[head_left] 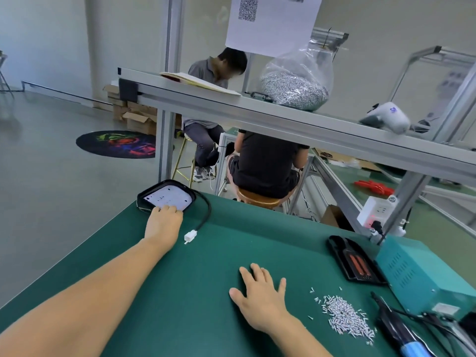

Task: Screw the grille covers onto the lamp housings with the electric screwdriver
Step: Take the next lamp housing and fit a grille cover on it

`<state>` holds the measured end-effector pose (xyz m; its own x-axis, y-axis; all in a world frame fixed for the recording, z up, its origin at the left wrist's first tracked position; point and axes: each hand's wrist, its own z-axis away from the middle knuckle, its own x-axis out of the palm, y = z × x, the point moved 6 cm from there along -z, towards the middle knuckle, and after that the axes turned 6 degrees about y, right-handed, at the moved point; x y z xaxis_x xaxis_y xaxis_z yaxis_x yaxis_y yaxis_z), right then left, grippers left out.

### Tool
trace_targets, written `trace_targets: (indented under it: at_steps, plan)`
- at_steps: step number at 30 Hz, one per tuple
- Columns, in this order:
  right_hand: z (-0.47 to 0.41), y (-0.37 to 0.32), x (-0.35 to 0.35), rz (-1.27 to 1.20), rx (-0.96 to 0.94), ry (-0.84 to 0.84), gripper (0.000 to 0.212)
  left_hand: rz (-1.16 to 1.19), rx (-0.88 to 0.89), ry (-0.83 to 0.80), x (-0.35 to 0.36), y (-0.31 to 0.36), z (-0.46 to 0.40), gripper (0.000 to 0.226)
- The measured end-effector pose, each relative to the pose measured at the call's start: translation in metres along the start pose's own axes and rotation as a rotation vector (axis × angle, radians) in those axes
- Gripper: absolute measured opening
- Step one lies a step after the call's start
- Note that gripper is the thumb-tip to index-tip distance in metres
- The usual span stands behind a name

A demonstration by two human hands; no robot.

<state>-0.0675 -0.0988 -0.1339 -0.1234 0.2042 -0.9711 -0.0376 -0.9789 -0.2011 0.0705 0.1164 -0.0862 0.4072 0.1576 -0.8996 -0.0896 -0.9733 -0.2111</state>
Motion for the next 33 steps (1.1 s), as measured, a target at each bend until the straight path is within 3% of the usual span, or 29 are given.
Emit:
trace_targets:
  at_steps: [9,16,21,23,26,28,30,33]
  plan:
    - [-0.001,0.001,-0.003,-0.124,0.049,0.096,0.060,0.213,0.115,0.103,-0.019,0.044,0.042,0.045]
    - [-0.002,0.009,-0.021,-0.423,0.134,0.210,0.052,0.506,0.334,0.342,-0.078,0.095,0.117,0.044]
    - [0.005,0.015,-0.023,-0.535,0.144,0.183,0.046,0.897,0.409,0.262,-0.101,0.116,0.147,0.031]
    - [0.011,0.014,-0.022,-0.519,0.128,0.175,0.036,1.071,0.313,0.246,-0.107,0.110,0.148,0.032]
    - [0.020,0.009,-0.024,-0.490,0.115,0.194,0.031,1.105,-0.094,0.312,-0.100,0.072,0.130,0.028]
    - [0.026,0.002,-0.025,-0.515,0.080,0.209,0.016,1.080,-0.371,0.098,-0.075,0.050,0.120,0.037]
    - [0.030,-0.002,-0.026,-0.527,0.064,0.215,0.022,1.224,-0.556,-0.168,-0.052,0.047,0.124,0.047]
    - [0.031,0.006,-0.033,-0.524,0.070,0.221,0.022,1.510,-0.619,-0.375,-0.045,0.067,0.130,0.039]
